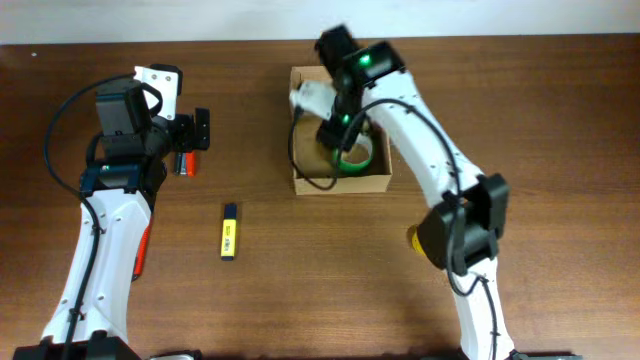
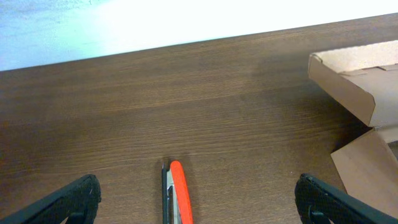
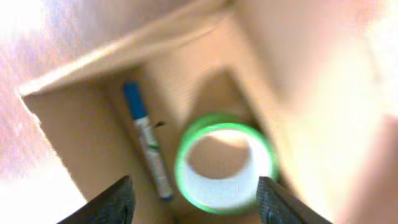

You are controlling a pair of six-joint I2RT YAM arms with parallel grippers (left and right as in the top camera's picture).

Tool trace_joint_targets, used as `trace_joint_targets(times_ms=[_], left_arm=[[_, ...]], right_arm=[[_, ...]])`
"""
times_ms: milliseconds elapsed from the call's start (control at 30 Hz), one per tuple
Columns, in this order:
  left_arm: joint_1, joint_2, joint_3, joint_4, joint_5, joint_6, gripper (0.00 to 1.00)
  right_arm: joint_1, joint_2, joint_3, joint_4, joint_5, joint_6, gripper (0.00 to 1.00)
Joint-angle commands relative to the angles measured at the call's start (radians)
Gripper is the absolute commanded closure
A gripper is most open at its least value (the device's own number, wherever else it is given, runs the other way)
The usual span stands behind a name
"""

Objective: Pack container
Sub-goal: 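Move the right gripper to the yellow tape roll and grasp it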

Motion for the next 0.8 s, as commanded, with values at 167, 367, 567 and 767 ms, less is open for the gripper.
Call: trace_joint_targets(times_ms=[167, 367, 567, 767], left_arm=[[0.005, 0.018, 0.014, 0.000, -0.007, 0.017, 0.01], [0.005, 0.018, 0.014, 0.001, -0.007, 0.017, 0.01], [0.005, 0.018, 0.014, 0.001, -0.007, 0.021, 0.01], [0.005, 0.018, 0.014, 0.002, -0.007, 0.021, 0.01]], right_arm=[[-0.068, -0.291, -0.009, 0.115, 0.259, 0.326, 0.66], [-0.341, -0.722, -0.529, 0.184, 0.152, 0.517, 0.65], [-0.411, -0.767, -0.832, 0.045, 0.045, 0.632, 0.61], [-0.410, -0.864, -1.202, 0.208, -0.032, 0.674, 0.62]])
